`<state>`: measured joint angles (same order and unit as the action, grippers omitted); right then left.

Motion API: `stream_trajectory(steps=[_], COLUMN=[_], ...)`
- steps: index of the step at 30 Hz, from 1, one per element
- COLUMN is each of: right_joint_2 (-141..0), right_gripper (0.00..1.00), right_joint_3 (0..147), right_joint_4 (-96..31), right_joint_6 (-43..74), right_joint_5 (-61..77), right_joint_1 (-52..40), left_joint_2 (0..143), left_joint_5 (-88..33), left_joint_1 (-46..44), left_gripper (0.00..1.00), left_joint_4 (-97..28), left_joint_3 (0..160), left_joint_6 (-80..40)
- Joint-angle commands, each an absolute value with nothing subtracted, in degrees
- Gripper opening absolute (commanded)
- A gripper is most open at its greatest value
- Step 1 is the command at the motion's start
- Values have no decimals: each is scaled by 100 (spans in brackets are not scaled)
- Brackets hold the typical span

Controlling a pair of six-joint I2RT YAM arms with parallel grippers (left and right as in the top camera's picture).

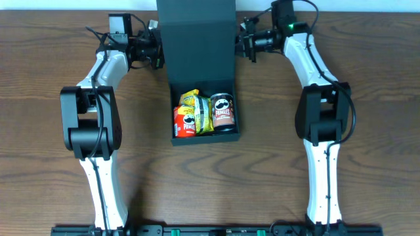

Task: Pack container
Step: 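Swing the lid forward with both grippers to close the box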

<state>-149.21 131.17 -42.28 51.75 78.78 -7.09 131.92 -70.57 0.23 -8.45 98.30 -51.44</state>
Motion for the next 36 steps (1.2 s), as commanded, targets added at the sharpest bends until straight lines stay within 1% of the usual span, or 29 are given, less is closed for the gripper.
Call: stream_trajectory(steps=[1, 3, 8, 14, 24, 26, 29, 34, 36], right_joint_2=[-14951, -14951, -14951, -14914, -14374, -14195, -13957, -13517, -13316], right_gripper=[1, 1, 2, 1, 2, 2, 1, 2, 2], right_joint_3=[13146, 13146, 13146, 13148, 13148, 13148, 13148, 13148, 13148], right_joint_4=[-4213, -4180, -4147, -4139, -4167, -4209, -4219, -4757, -5083], right_joint_6=[5116, 5107, 5092, 5094, 5050, 5011, 5006, 4484, 4110], right_joint_5=[8632, 8941, 8941, 8943, 8943, 8941, 8941, 8941, 8941], right_joint_1=[-628, -620, -617, -617, -591, -591, -591, -615, -613], left_joint_2=[13264, 13264, 13264, 13216, 12497, 12296, 12011, 11535, 11371], left_joint_5=[-7830, -8440, -9067, -9070, -9070, -9070, -9070, -9070, -9065], left_joint_1=[93, 119, 121, 104, -36, -36, -36, -36, -36], left_gripper=[6, 6, 6, 6, 6, 6, 6, 6, 6], left_joint_4=[-655, -296, 148, 161, -110, -475, -1181, -3433, -4740], left_joint_3=[9909, 9909, 9909, 9909, 9909, 9909, 9909, 9909, 9909], left_joint_6=[-5140, -5144, -5144, -5186, -5188, -5061, -4530, -2676, -1505])
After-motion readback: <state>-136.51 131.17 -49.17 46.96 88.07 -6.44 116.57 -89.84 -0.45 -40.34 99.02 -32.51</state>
